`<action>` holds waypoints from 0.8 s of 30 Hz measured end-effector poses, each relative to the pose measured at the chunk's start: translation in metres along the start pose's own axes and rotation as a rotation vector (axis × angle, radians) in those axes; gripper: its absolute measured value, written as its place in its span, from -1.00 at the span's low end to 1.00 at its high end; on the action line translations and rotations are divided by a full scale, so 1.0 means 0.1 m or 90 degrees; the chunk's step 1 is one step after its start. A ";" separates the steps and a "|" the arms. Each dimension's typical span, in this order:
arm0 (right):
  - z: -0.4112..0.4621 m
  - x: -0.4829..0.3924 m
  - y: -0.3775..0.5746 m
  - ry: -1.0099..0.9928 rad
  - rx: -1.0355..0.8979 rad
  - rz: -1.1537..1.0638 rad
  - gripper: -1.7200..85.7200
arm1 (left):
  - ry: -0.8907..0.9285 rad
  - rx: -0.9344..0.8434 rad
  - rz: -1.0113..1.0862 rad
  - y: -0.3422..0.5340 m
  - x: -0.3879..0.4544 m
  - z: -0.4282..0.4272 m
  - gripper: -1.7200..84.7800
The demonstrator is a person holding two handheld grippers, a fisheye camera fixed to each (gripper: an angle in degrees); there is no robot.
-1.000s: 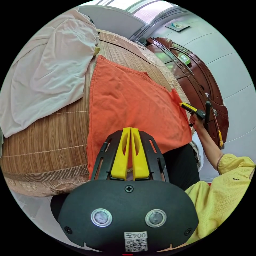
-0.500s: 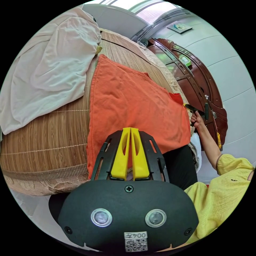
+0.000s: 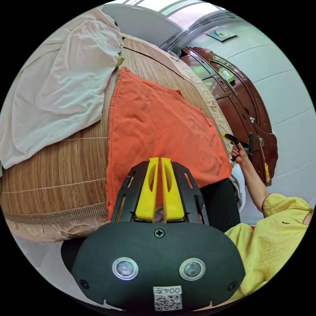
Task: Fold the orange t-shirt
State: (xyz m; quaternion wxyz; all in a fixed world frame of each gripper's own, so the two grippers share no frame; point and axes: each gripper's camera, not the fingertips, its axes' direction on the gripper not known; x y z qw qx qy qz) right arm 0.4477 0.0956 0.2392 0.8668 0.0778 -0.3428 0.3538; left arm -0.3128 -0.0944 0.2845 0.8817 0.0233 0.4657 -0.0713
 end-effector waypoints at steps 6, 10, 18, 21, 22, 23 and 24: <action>0.00 0.06 0.23 0.045 0.002 -0.020 -0.70 | -0.052 0.080 0.053 -0.31 0.23 -0.32 -0.91; 0.24 0.03 0.05 0.045 -0.004 -0.003 -0.63 | -0.103 0.066 0.080 -0.81 0.31 -0.18 -0.91; 0.88 -0.48 -0.03 0.142 -0.063 -0.105 -0.89 | -0.164 -0.003 0.059 -1.31 0.20 0.50 -0.93; 0.92 -0.51 -0.02 0.155 -0.052 -0.129 -0.95 | -0.146 0.021 0.030 -1.38 0.13 0.51 -0.94; 0.93 -0.45 -0.06 0.134 -0.047 -0.120 -0.97 | -0.149 0.021 0.031 -1.44 0.14 0.53 -0.94; 0.94 -0.42 -0.08 0.125 -0.045 -0.116 -0.97 | -0.154 0.024 0.030 -1.51 0.15 0.56 -0.94; 0.97 -0.38 -0.14 0.116 -0.038 -0.116 -0.97 | -0.155 0.026 0.027 -1.55 0.15 0.58 -0.94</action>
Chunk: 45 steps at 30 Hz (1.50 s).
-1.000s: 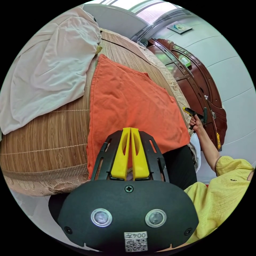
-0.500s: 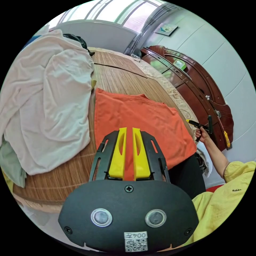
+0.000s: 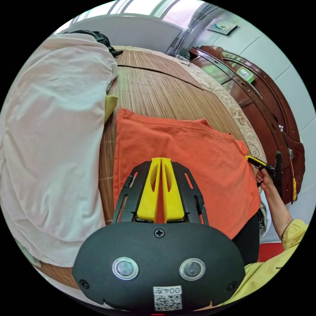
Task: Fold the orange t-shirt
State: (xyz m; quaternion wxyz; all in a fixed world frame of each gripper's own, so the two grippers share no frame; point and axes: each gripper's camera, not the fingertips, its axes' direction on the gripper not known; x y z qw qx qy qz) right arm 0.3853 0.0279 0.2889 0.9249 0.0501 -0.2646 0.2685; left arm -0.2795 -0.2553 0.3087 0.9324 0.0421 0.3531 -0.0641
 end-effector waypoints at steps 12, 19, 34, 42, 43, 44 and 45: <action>-0.46 -0.04 -0.45 0.050 0.007 -0.059 -0.98 | 0.041 0.056 0.051 -0.09 0.32 -0.29 -0.94; -0.80 -1.10 0.83 0.095 -0.040 -0.149 -0.98 | -0.102 0.007 0.150 1.41 0.58 -0.80 -0.94; -0.43 -1.82 1.38 0.218 -0.030 -0.146 -0.97 | -0.243 0.028 0.201 2.16 0.93 -0.56 -0.94; -1.16 -1.25 1.51 -0.002 0.014 -0.035 -0.64 | -0.247 0.004 0.193 2.17 0.97 -0.64 -0.87; -1.33 -1.07 1.62 -0.035 0.028 -0.023 -0.60 | -0.227 -0.011 0.189 2.15 0.96 -0.69 -0.82; -1.41 -0.97 1.68 -0.045 0.035 -0.023 -0.60 | -0.195 -0.025 0.181 2.13 0.93 -0.75 -0.76; -1.54 -0.75 1.82 -0.052 0.029 -0.002 -0.58 | -0.184 -0.023 0.177 2.14 0.92 -0.79 -0.74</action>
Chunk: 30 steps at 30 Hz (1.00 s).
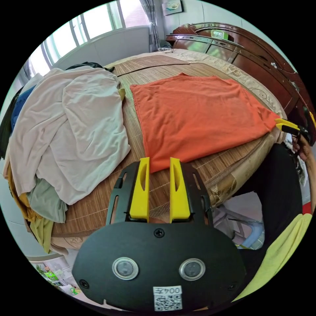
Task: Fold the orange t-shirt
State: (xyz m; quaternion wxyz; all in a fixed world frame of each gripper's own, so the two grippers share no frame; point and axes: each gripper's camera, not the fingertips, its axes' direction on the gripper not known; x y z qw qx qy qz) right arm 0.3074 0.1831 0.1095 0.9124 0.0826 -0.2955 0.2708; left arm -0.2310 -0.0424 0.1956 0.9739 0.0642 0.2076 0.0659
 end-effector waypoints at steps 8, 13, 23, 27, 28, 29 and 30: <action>-0.52 1.14 0.72 -0.087 0.048 0.224 -0.66 | -0.013 0.028 0.009 0.26 -0.07 -0.17 -0.69; -0.58 0.99 0.58 -0.021 0.082 0.204 -0.62 | -0.014 0.020 -0.006 0.18 -0.02 -0.13 -0.73; -0.64 0.72 0.19 0.063 0.089 0.062 -0.85 | -0.027 -0.009 -0.017 0.02 -0.12 -0.04 -0.78; -0.95 0.83 0.17 0.098 0.081 -0.065 -0.96 | -0.013 -0.017 -0.013 -0.01 -0.21 -0.04 -0.79; -0.90 0.95 0.22 0.087 0.045 -0.085 -0.96 | -0.004 -0.017 -0.017 -0.02 -0.25 -0.04 -0.79; -0.85 1.02 0.24 0.073 0.017 -0.092 -0.96 | 0.001 -0.016 -0.017 -0.02 -0.29 -0.04 -0.79; -0.75 1.15 0.29 0.064 -0.038 -0.084 -0.96 | 0.002 -0.015 -0.017 -0.02 -0.31 -0.04 -0.80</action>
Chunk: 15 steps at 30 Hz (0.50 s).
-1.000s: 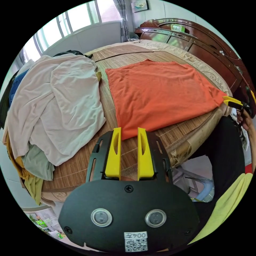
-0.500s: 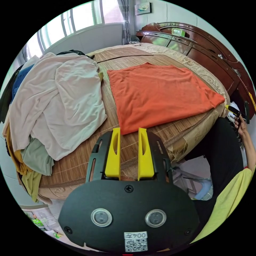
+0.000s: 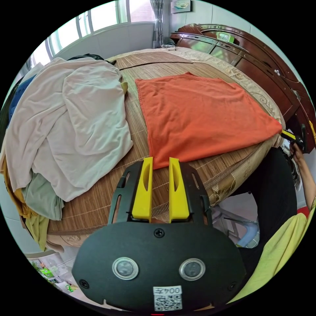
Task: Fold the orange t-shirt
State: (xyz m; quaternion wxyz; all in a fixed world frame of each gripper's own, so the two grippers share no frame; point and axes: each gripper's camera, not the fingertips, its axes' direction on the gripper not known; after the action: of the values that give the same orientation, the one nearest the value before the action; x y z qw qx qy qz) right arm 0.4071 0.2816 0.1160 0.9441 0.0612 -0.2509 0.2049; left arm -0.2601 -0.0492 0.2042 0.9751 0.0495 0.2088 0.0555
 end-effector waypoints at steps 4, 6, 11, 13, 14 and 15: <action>-0.19 0.20 0.18 -0.023 0.030 0.045 -0.88 | 0.000 0.003 0.003 -0.02 -0.07 0.00 -0.80; -0.34 0.17 0.19 -0.049 0.068 0.043 -0.81 | -0.002 0.004 0.003 -0.03 -0.08 -0.01 -0.80; -0.50 0.27 0.07 -0.106 0.100 0.134 -0.77 | 0.000 0.010 -0.003 -0.07 -0.16 0.00 -0.80; -0.48 0.60 0.17 -0.241 0.151 0.298 -0.76 | 0.001 0.011 -0.004 -0.08 -0.18 0.00 -0.80; -0.47 0.65 0.21 -0.270 0.165 0.331 -0.75 | 0.001 0.011 -0.004 -0.09 -0.20 0.00 -0.80; -0.45 0.71 0.29 -0.304 0.181 0.378 -0.74 | 0.001 0.011 -0.004 -0.10 -0.21 0.00 -0.80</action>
State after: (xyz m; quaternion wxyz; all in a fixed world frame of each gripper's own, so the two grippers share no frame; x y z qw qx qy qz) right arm 0.4717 0.3430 0.1126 0.7412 0.1621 -0.4392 0.4812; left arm -0.2778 -0.0615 0.2114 0.9747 0.0575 0.2100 0.0502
